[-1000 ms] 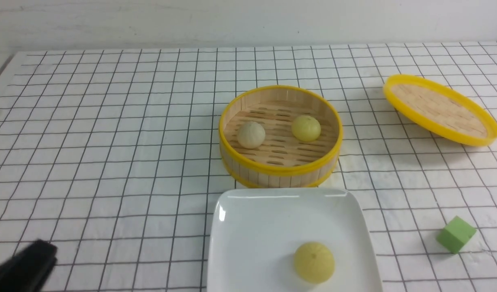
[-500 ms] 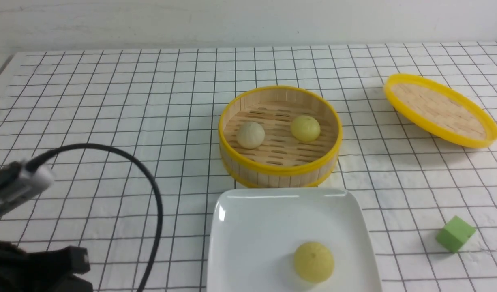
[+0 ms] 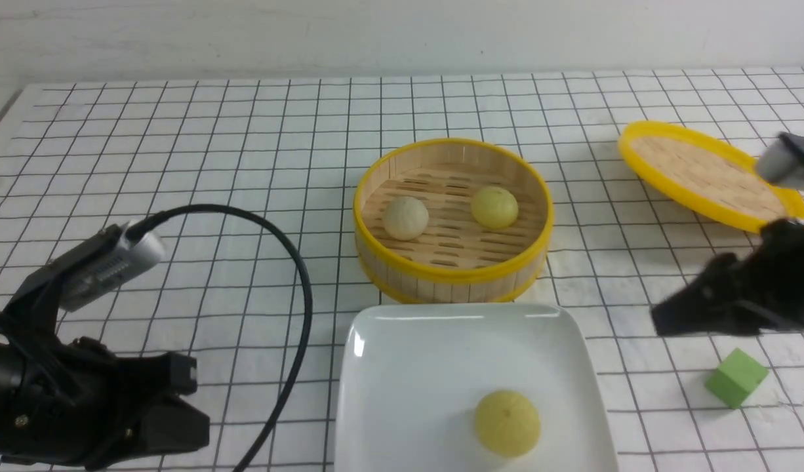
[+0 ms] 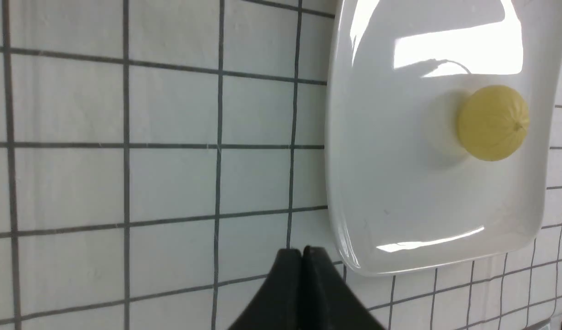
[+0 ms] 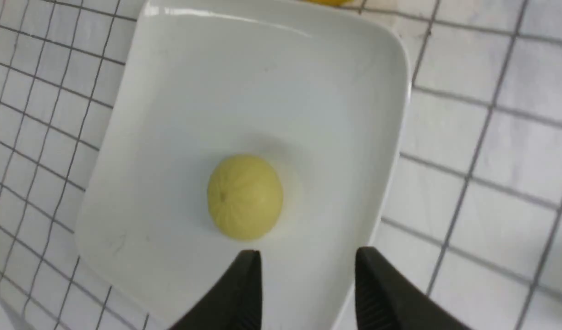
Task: Put the steamed buns into the plate on the white-black tablecloth.
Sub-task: 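Reach toward a bun in the bamboo steamer with the right gripper, then move the steamed bun from the bamboo steamer onto the white plate with the right gripper, then reach into the bamboo steamer and grasp a bun with the left gripper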
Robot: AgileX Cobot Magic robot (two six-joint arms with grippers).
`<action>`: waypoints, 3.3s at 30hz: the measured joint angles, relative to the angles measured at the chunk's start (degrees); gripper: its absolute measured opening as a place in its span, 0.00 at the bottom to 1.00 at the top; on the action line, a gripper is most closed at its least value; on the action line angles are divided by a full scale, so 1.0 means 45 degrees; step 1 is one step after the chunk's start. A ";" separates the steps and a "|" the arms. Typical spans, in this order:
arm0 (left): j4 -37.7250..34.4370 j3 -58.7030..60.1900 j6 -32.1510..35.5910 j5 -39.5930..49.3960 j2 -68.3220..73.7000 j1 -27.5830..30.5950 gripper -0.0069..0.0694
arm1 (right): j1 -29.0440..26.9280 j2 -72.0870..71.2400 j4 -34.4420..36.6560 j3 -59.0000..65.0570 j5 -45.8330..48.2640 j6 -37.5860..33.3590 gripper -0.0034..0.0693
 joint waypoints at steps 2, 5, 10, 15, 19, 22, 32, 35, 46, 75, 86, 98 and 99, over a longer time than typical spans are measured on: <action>0.0000 0.0000 0.0005 0.0000 0.0000 0.0000 0.11 | 0.0616 0.1038 -0.0392 -0.0794 -0.0567 0.0146 0.53; 0.0000 0.0000 0.0005 0.0000 0.0000 0.0000 0.12 | 0.1558 0.2922 -0.1521 -0.2832 -0.1374 0.0689 0.55; 0.0000 0.0000 0.0005 0.0000 0.0000 0.0000 0.13 | 0.2494 0.5404 -0.3556 -0.5704 -0.1739 0.1036 0.55; 0.0000 0.0000 0.0015 0.0000 0.0000 0.0000 0.14 | 0.2938 0.7549 -0.5566 -0.7993 -0.2739 0.1463 0.55; 0.0025 0.0000 0.0035 0.0000 0.0000 0.0000 0.15 | 0.2900 0.8605 -0.6852 -0.8857 -0.3578 0.2268 0.55; 0.0038 0.0000 0.0035 0.0000 0.0000 0.0000 0.15 | 0.2888 0.9246 -0.7334 -0.8949 -0.4224 0.2891 0.55; 0.0233 0.0000 0.0045 0.0000 0.0000 0.0000 0.16 | 0.2888 0.9230 -0.7396 -0.8982 -0.4256 0.3805 0.10; 0.0557 0.0000 0.0045 0.0028 0.0000 0.0000 0.16 | 0.2899 0.8006 -0.7456 -0.8968 -0.3436 0.3805 0.06; 0.0636 0.0000 0.0045 0.0104 0.0000 0.0000 0.19 | 0.3151 0.2810 -0.4316 -0.6489 0.0786 0.3805 0.07; 0.0657 -0.0346 0.0049 -0.0449 0.0623 0.0000 0.22 | 0.2964 -0.0675 -0.6557 -0.1598 0.0600 0.4403 0.32; 0.1483 -0.6240 0.0134 0.0772 0.5490 -0.0854 0.10 | 0.1811 -0.6877 -0.7657 0.1346 0.3295 0.4434 0.03; 0.4798 -1.3943 -0.2686 0.0460 1.0677 -0.4822 0.25 | 0.1799 -0.7848 -0.7845 0.3986 0.1455 0.4463 0.03; 0.5768 -1.4876 -0.3396 0.0487 1.1526 -0.5169 0.31 | 0.1799 -0.7848 -0.7845 0.4014 0.1105 0.4463 0.03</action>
